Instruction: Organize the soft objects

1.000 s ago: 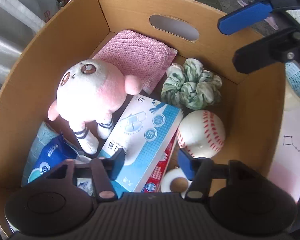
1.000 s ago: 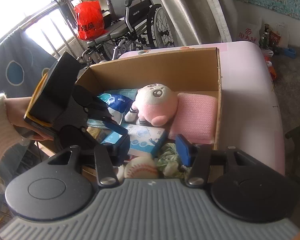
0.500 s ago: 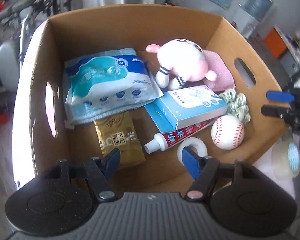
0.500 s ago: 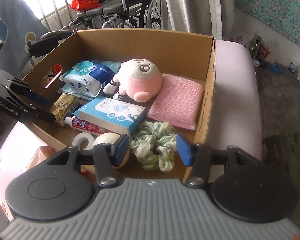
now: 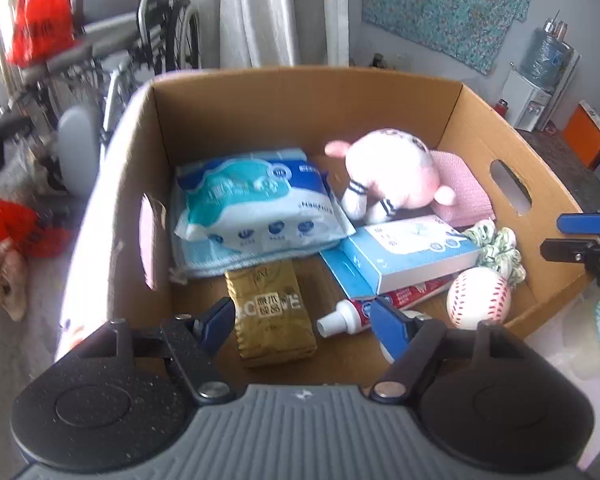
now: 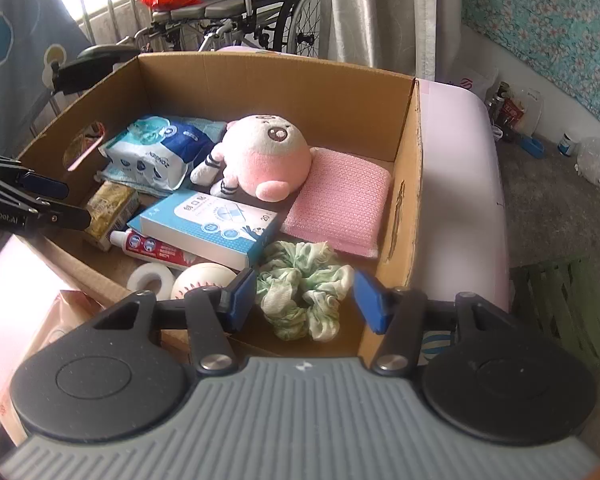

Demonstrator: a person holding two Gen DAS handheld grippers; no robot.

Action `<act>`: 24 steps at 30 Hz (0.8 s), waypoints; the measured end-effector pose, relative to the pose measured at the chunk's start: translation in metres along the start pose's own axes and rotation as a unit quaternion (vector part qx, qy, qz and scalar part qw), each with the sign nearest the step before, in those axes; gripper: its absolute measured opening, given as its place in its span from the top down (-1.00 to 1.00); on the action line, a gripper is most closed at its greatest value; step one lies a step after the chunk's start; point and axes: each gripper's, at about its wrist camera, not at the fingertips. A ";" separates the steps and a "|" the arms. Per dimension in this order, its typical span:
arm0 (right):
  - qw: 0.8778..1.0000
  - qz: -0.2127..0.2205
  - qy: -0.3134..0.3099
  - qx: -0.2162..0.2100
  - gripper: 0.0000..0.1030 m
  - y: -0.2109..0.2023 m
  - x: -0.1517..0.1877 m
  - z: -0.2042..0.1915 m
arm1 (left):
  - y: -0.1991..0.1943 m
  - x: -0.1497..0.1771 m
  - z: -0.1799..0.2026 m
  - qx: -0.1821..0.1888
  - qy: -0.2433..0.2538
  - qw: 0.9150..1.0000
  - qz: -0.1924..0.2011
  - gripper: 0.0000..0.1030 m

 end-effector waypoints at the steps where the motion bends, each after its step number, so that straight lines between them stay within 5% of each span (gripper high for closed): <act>1: 1.000 0.013 0.012 -0.006 -0.04 -0.008 0.001 0.002 | -0.012 0.005 0.008 -0.037 0.010 0.999 0.030 -0.61; 3: 0.998 0.056 0.031 -0.015 -0.04 -0.035 0.005 0.004 | -0.039 0.016 0.022 -0.090 0.013 0.992 0.085 -0.80; 6: 0.990 0.128 0.047 -0.018 -0.15 -0.081 0.019 -0.004 | -0.079 0.034 0.040 -0.118 -0.035 0.983 0.138 -0.92; 13: 0.964 0.252 0.079 -0.029 -0.28 -0.154 0.075 -0.046 | -0.133 0.078 0.066 -0.102 -0.123 0.976 0.151 -1.00; 24: 0.963 0.246 0.106 0.003 -0.29 -0.166 0.140 -0.081 | -0.155 0.138 0.075 -0.086 -0.165 0.969 0.164 -1.00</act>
Point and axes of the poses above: each gripper's, at about its wrist camera, not at the fingertips, and y roughly the way its jaws point, z to its right, x to its underside, and after that the axes turned 11 degrees about -z, right-handed
